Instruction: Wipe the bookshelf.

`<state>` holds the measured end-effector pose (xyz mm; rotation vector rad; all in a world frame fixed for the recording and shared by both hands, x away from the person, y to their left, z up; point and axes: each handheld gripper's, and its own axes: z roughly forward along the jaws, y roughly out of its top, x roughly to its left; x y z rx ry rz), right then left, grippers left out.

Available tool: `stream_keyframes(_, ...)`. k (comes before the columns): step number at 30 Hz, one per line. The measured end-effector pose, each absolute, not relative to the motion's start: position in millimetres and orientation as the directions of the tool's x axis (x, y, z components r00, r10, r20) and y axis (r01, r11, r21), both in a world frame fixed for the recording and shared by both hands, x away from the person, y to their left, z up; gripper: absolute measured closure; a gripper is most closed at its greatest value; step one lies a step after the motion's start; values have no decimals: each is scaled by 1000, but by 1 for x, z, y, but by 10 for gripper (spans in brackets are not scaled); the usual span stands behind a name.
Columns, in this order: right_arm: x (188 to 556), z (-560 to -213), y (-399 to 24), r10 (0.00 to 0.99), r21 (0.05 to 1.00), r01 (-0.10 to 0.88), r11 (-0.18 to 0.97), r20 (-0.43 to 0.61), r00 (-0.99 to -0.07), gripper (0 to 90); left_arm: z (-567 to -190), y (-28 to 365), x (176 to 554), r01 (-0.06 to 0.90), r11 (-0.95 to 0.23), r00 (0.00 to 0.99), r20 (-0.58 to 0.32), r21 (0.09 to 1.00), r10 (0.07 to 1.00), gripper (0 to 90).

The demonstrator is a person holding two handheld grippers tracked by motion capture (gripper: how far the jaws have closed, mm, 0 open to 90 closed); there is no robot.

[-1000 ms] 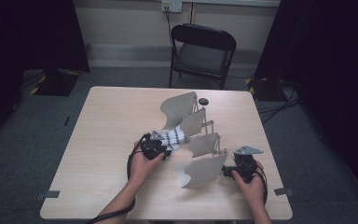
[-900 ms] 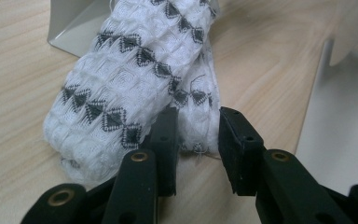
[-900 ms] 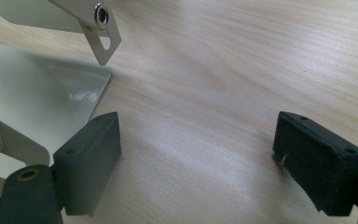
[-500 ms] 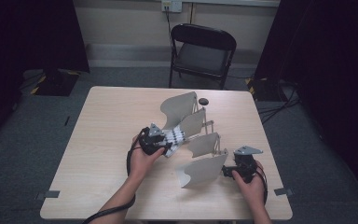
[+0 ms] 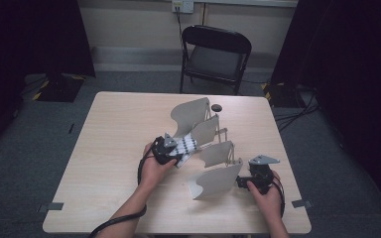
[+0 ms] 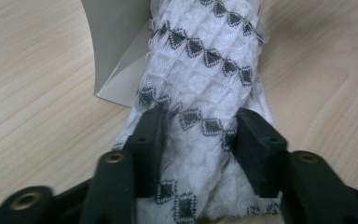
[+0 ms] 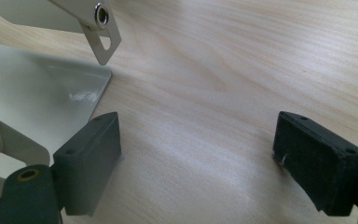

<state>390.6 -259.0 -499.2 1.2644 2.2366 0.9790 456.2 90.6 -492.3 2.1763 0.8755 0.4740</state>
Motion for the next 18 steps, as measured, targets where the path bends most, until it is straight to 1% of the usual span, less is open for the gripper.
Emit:
stream_keyframes(2, 391, -499, -259, 856, 733, 584, 349, 4, -517, 144, -491, 91, 455, 437, -511, 703, 73, 740, 707, 665)
stream_keyframes(5, 391, -499, -259, 856, 733, 584, 349, 4, -517, 144, -490, 92, 454, 446, -508, 712, 51, 737, 700, 716)
stream_keyframes(10, 391, -499, -259, 855, 733, 583, 350, 4, -518, 144, -489, 91, 450, 473, -483, 719, -6, 737, 695, 749)
stream_keyframes(14, 391, -499, -259, 856, 733, 584, 349, 4, -517, 144, -488, 89, 447, 479, -486, 735, -32, 731, 677, 759)
stream_keyframes(15, 391, -499, -259, 856, 733, 584, 349, 4, -517, 145, -488, 90, 445, 488, -475, 734, -50, 732, 677, 759)
stream_keyframes(18, 391, -499, -259, 856, 733, 584, 350, 4, -517, 144, -487, 95, 442, 502, -467, 730, -68, 728, 680, 760)
